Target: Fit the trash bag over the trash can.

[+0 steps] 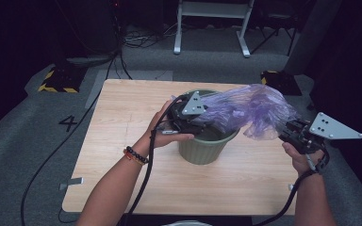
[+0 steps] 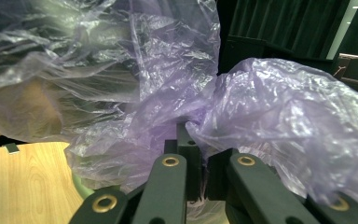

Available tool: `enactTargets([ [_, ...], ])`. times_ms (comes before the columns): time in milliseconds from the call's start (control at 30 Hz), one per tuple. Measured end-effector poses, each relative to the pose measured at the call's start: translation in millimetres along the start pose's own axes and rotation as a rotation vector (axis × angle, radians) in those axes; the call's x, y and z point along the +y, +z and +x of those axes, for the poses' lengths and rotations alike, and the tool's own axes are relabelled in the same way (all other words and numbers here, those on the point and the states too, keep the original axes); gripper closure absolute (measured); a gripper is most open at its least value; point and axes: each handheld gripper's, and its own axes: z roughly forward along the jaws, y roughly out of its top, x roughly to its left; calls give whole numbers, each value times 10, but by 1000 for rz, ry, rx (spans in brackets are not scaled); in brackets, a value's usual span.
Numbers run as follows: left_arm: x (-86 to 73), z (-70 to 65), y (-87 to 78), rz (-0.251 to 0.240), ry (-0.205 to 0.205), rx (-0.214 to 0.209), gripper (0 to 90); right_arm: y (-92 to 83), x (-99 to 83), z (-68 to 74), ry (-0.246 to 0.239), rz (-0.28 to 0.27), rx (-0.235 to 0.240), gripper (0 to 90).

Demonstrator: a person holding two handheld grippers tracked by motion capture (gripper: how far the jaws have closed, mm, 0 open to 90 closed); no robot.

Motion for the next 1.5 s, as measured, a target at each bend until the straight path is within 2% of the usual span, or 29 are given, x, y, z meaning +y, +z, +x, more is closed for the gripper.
enactTargets([
  [67, -30, 20, -61, -24, -16, 4, 406, 58, 9, 0, 2, 5, 6, 880],
  [200, -68, 51, -112, -23, -30, 26, 346, 213, 26, 15, -3, 36, 16, 879],
  [300, -70, 73, -43, 28, -35, 45, 346, 320, 42, 35, -9, 62, 31, 881],
  [367, -67, 67, 3, 46, -20, 40, 357, 334, 56, 68, -18, 64, 44, 883],
  [433, -66, 64, 40, 53, -19, 44, 338, 293, 73, 106, -21, 52, 61, 884],
  [533, -71, 74, 33, 43, -22, 36, 205, 180, 131, 155, -20, 30, 69, 884],
  [600, -80, 71, 9, 50, -7, 22, 164, 98, 191, 167, -16, 13, 66, 883],
  [733, -112, 75, -43, 46, 22, 49, 150, -73, 304, 173, -9, -15, 48, 883],
  [800, -114, 87, -31, 46, 27, 55, 153, -149, 343, 167, 2, -32, 38, 883],
  [867, -105, 74, 13, 57, 47, 83, 157, -213, 368, 166, 17, -51, 40, 883],
  [933, -99, 59, 77, 68, 69, 107, 216, -259, 387, 174, 27, -64, 41, 883],
  [967, -92, 49, 114, 80, 74, 137, 258, -277, 394, 179, 31, -73, 50, 883],
  [1033, -71, 37, 194, 117, 91, 218, 415, -304, 414, 196, 30, -77, 46, 883],
  [1167, -65, 31, 252, 118, 111, 192, 779, -345, 430, 210, 29, -86, 43, 882],
  [1233, -63, 25, 239, 105, 119, 154, 885, -358, 415, 202, 23, -76, 20, 881],
  [1400, -46, -2, 196, 95, 119, 45, 898, -328, 344, 155, 29, -44, -19, 880],
  [1433, -49, 1, 189, 89, 100, 30, 898, -297, 329, 149, 30, -34, -20, 879],
  [1500, -56, 24, 188, 110, 86, 26, 897, -207, 300, 140, 16, -6, -41, 878],
])
